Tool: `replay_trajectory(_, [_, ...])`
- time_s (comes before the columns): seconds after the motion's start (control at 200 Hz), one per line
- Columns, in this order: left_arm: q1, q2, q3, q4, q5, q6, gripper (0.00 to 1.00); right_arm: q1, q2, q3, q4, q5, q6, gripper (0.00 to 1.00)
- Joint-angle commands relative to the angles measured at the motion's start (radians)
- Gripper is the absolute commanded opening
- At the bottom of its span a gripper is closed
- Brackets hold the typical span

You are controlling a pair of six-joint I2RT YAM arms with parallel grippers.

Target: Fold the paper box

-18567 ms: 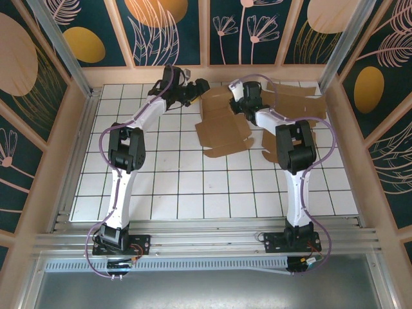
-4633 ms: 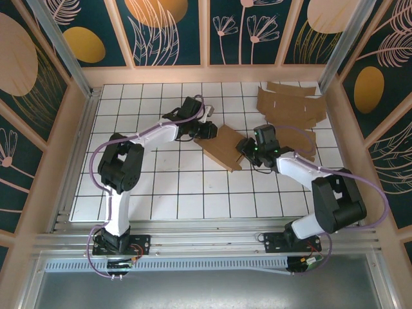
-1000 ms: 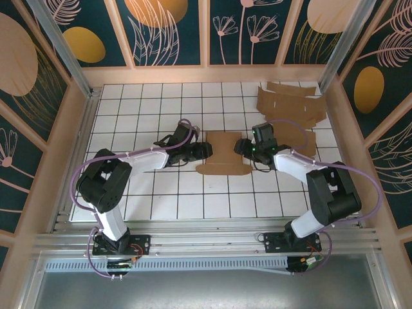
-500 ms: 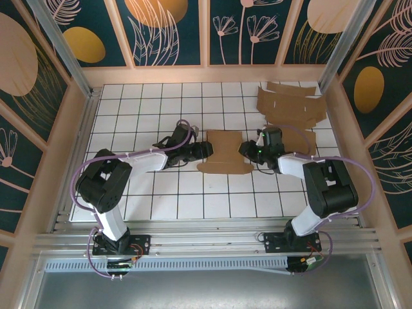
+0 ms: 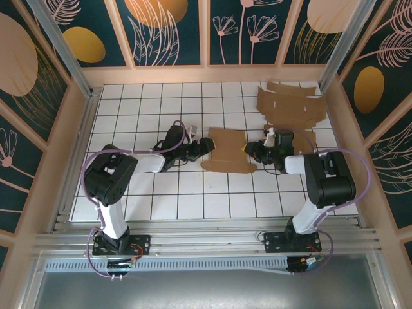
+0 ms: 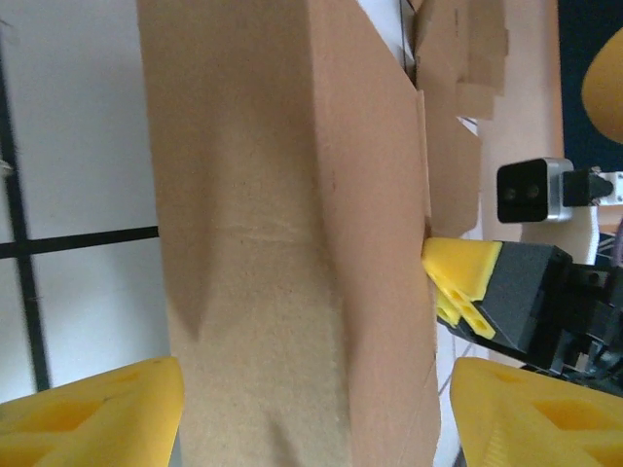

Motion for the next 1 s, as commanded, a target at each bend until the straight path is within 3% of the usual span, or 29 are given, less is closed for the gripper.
replay_trajectory(0.0, [-0.001, 0.043, -0.017, 0.148, 0.068, -0.065, 0.73, -0.026, 0.074, -0.020, -0.141, 0.080, -0.045, 0.21])
replay_trajectory(0.17, [-0.001, 0.049, -0.030, 0.139, 0.027, -0.048, 0.74, -0.043, 0.096, -0.005, -0.186, 0.099, -0.068, 0.21])
replay_trajectory(0.345, [-0.009, 0.105, -0.028, 0.279, 0.099, -0.132, 0.74, -0.045, 0.099, -0.001, -0.180, 0.094, -0.071, 0.21])
replay_trajectory(0.661, [-0.029, 0.194, -0.038, 0.468, 0.111, -0.264, 0.74, -0.044, 0.126, 0.004, -0.182, 0.097, -0.070, 0.20])
replay_trajectory(0.746, [-0.035, 0.198, -0.027, 0.478, 0.115, -0.274, 0.69, -0.045, 0.119, 0.002, -0.177, 0.085, -0.066, 0.20])
replay_trajectory(0.866, [-0.037, 0.177, -0.025, 0.471, 0.110, -0.296, 0.57, -0.046, 0.054, 0.006, -0.204, 0.099, -0.062, 0.29])
replay_trajectory(0.996, [-0.038, 0.102, -0.036, 0.358, 0.059, -0.290, 0.56, -0.045, -0.112, 0.023, -0.266, 0.157, -0.065, 0.46])
